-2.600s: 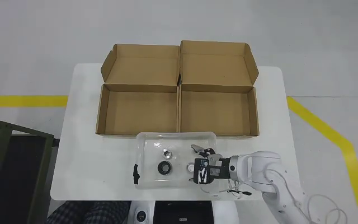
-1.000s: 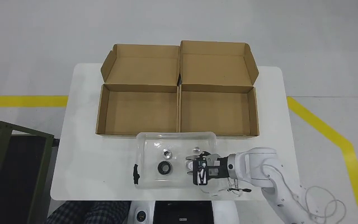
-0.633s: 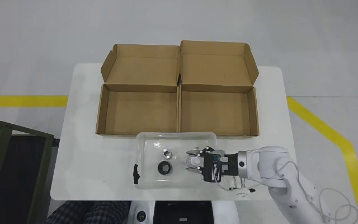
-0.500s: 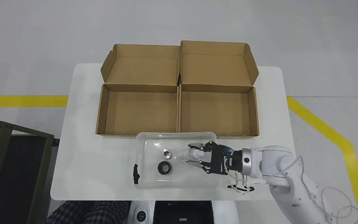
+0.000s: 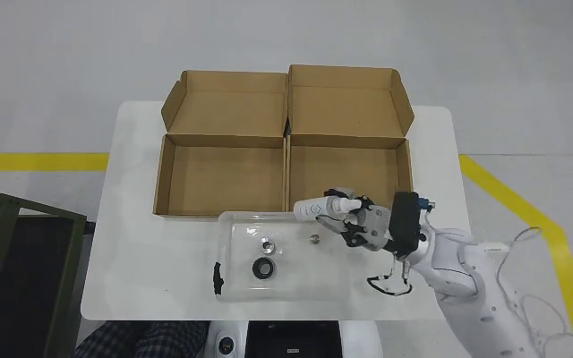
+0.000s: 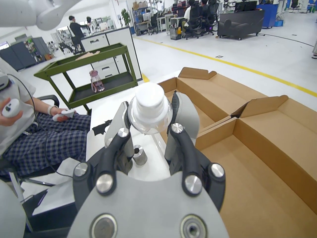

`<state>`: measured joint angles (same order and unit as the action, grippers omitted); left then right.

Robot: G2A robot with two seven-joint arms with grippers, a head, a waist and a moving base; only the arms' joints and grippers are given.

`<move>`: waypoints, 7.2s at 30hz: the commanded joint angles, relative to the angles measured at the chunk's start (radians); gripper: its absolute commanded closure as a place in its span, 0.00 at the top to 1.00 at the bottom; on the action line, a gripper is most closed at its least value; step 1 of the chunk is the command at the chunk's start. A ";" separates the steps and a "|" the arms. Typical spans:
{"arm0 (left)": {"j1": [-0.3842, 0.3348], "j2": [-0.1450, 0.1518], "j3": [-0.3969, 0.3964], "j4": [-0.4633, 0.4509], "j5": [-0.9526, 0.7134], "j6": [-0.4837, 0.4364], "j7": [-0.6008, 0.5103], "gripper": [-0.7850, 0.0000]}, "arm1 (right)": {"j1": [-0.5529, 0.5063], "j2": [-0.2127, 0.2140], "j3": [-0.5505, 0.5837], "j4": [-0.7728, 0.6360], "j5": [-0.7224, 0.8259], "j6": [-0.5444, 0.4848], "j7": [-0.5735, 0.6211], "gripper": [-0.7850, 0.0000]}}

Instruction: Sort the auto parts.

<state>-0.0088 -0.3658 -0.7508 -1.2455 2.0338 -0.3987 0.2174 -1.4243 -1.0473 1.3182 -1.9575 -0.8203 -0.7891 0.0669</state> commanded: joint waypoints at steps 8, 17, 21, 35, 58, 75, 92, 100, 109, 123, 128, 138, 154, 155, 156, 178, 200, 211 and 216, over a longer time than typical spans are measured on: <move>0.000 0.000 0.000 0.000 0.000 0.000 0.000 1.00 | -0.032 0.002 0.078 0.046 0.146 0.017 -0.061 0.00; 0.000 0.000 0.000 0.000 0.000 0.000 0.000 1.00 | -0.056 0.000 0.102 0.046 0.178 0.034 -0.083 0.00; 0.000 0.000 0.000 0.000 0.000 0.000 0.000 1.00 | -0.058 -0.002 0.101 0.046 0.176 0.037 -0.084 0.00; 0.000 0.000 0.000 0.000 0.000 0.000 0.000 1.00 | -0.041 -0.012 0.076 0.013 0.011 0.138 -0.062 0.00; 0.000 0.000 0.000 0.000 0.000 0.000 0.000 1.00 | 0.211 -0.060 -0.156 0.145 -0.273 0.386 0.041 0.00; 0.000 0.000 0.000 0.000 0.000 0.000 0.000 1.00 | 0.379 -0.106 -0.294 0.340 -0.347 0.465 0.123 0.00; 0.000 0.000 0.000 0.000 0.000 0.000 0.000 1.00 | 0.492 -0.153 -0.387 0.494 -0.392 0.523 0.165 0.03; 0.000 0.000 0.000 0.000 0.000 0.000 0.000 1.00 | 0.514 -0.170 -0.408 0.538 -0.393 0.526 0.176 0.59; 0.000 0.000 0.000 0.000 0.000 0.000 0.000 1.00 | 0.477 -0.164 -0.366 0.463 -0.455 0.536 0.157 1.00; 0.000 0.000 0.000 0.000 0.000 0.000 0.000 1.00 | 0.220 -0.112 -0.235 0.096 -0.498 0.366 0.234 1.00; 0.000 0.000 0.000 0.000 0.000 0.000 0.000 1.00 | 0.103 -0.096 -0.218 0.001 -0.550 0.321 0.244 1.00; 0.000 0.000 0.000 0.000 0.000 0.000 0.000 1.00 | -0.080 -0.068 -0.192 -0.133 -0.696 0.253 0.245 1.00; 0.000 0.000 0.000 0.000 0.000 0.000 0.000 1.00 | -0.138 -0.056 -0.217 -0.150 -0.778 0.210 0.294 1.00; 0.000 0.000 0.000 0.000 0.000 0.000 0.000 1.00 | -0.136 -0.056 -0.218 -0.148 -0.781 0.210 0.300 1.00; 0.000 0.000 0.000 0.000 0.000 0.000 0.000 1.00 | -0.133 -0.055 -0.220 -0.148 -0.787 0.209 0.308 1.00; 0.000 0.000 0.000 0.000 0.000 0.000 0.000 1.00 | -0.066 -0.066 -0.289 -0.081 -0.882 0.267 0.425 0.76; 0.000 0.000 0.000 0.000 0.000 0.000 0.000 1.00 | -0.050 -0.076 -0.324 -0.057 -0.970 0.320 0.483 0.43; 0.000 0.000 0.000 0.000 0.000 0.000 0.000 1.00 | -0.038 -0.082 -0.337 -0.053 -0.976 0.322 0.499 0.00; 0.000 0.000 0.000 0.000 0.000 0.000 0.000 1.00 | -0.040 -0.084 -0.343 -0.074 -0.976 0.316 0.492 0.00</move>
<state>-0.0088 -0.3658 -0.7508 -1.2455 2.0338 -0.3987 0.2174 -1.4631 -1.1312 0.9759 -2.0271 -1.7973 -0.4727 0.5610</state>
